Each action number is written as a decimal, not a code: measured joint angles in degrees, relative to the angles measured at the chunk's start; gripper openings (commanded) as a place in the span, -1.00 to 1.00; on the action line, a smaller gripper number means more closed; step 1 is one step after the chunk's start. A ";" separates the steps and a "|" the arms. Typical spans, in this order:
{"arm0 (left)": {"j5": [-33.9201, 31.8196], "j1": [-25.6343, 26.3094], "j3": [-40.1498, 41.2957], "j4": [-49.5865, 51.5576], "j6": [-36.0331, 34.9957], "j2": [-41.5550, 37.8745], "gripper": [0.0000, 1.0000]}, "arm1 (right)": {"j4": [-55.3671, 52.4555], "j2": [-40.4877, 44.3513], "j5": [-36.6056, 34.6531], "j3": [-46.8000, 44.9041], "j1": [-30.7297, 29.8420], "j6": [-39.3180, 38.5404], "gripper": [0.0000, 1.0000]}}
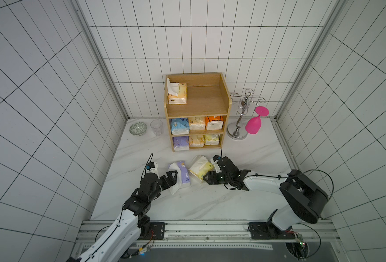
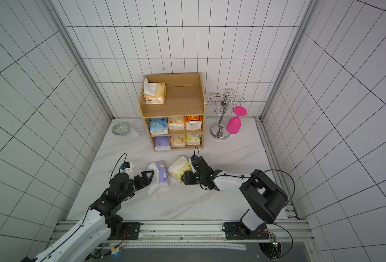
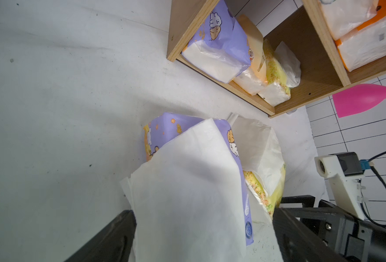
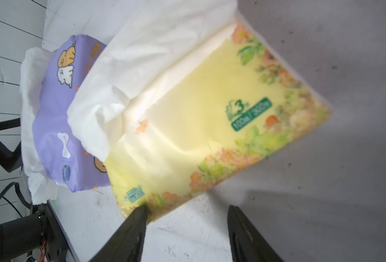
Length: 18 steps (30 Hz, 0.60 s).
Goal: Remove the tissue boxes from the shelf
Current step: Place the box of tissues at the center of the board.
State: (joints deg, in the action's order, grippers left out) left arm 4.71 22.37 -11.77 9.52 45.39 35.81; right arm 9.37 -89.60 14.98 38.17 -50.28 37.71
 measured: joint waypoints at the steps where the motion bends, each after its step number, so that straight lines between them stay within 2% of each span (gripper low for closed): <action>1: 0.00 -0.02 -0.04 -0.31 -0.13 0.63 0.96 | -0.44 0.33 -0.79 -0.02 0.02 -0.02 0.22; 5: 0.02 -0.11 -0.33 -1.29 -0.28 1.70 0.96 | -4.44 4.76 -3.58 -0.04 1.03 -0.22 0.21; 11: -0.24 -0.33 -0.33 -2.08 -0.20 1.11 0.96 | -8.07 12.50 -5.27 0.11 6.60 -0.70 0.26; 13: -0.52 -0.33 -0.33 -2.05 -0.09 0.28 0.96 | -9.97 11.56 -5.18 1.33 7.67 -1.29 0.26; 18: -1.09 -0.33 -0.33 -1.11 0.09 -2.99 0.96 | -12.72 3.26 -2.99 8.57 7.91 -2.71 0.25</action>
State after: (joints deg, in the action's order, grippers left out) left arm 3.62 22.04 -12.10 8.40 45.47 32.82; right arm -3.36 -86.35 11.99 46.74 -42.37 35.00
